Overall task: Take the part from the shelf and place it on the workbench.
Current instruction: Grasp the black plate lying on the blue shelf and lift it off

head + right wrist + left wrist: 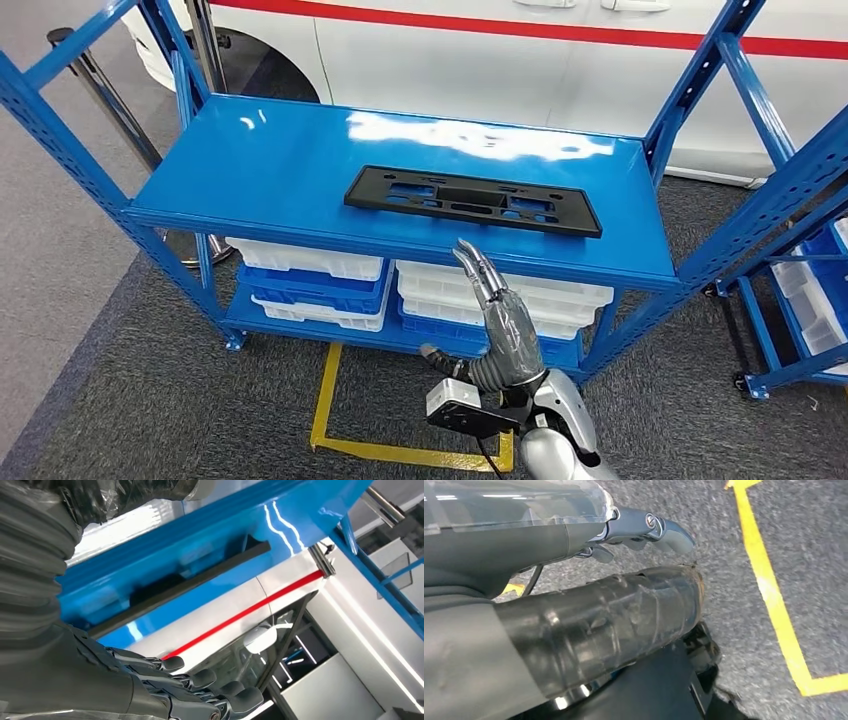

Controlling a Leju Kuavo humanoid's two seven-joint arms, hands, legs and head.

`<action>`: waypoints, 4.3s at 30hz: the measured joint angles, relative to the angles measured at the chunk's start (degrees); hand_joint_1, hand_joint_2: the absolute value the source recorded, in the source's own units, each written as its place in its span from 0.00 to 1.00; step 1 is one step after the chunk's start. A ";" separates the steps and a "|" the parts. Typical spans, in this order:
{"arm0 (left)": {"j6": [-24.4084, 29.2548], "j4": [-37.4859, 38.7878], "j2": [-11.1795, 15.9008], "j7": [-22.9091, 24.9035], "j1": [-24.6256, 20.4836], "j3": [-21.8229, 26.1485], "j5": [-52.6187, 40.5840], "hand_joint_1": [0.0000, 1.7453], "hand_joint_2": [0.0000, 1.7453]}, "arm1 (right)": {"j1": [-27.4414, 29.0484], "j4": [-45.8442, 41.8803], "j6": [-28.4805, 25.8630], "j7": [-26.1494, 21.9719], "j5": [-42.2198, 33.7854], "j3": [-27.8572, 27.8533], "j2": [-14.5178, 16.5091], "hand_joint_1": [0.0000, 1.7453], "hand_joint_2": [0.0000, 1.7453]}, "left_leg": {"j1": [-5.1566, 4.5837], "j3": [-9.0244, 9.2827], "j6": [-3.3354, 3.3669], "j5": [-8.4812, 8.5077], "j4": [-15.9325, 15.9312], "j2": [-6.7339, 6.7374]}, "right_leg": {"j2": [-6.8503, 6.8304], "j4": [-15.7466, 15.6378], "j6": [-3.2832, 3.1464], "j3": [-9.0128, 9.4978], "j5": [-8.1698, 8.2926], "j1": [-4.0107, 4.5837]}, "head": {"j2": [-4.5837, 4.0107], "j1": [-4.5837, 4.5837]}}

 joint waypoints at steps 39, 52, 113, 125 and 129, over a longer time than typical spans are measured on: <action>0.79 0.29 -0.22 0.70 -0.55 -0.99 -0.31 0.00 0.00 | 0.23 -0.86 -1.85 1.50 5.52 -0.61 -1.21 0.00 1.00 | 0.05 -3.40 -2.51 -3.67 6.42 -0.14 | 0.02 -6.85 -2.42 4.35 0.31 -0.15 | 0.00 -0.16; 0.90 0.29 -0.17 1.24 -0.28 -1.15 -0.73 0.00 0.00 | 0.34 -0.86 -3.33 2.27 9.55 -0.63 -1.43 0.00 1.00 | -0.02 -4.52 -0.89 3.08 0.71 -0.23 | 0.24 -6.31 -0.78 7.30 -3.25 0.37 | 0.00 -0.12; 4.09 0.29 -0.41 4.94 -1.25 -2.82 -1.87 0.00 0.00 | -4.29 4.26 7.28 8.34 19.70 2.36 -14.13 0.00 1.00 | -0.35 -4.50 -0.48 3.02 0.70 -0.29 | 0.11 -6.21 -0.74 5.13 -1.17 -0.05 | 0.00 -0.10; 5.09 0.29 -0.51 4.92 -1.16 -2.84 -1.79 0.00 0.00 | -4.27 7.00 7.13 12.44 24.60 2.44 -15.16 0.00 1.00 | -0.01 -3.63 -0.46 2.29 0.73 -0.29 | -0.21 -4.51 0.69 3.19 -0.25 -0.84 | -0.01 -0.04; 5.15 0.29 -0.50 5.01 -1.17 -2.84 -1.80 0.00 0.00 | -4.50 7.86 6.28 13.75 26.86 2.45 -15.23 0.00 1.00 | -0.12 -3.63 -1.59 1.85 0.97 -0.27 | -0.04 -5.83 -0.75 3.82 -0.19 -0.72 | 0.00 -0.10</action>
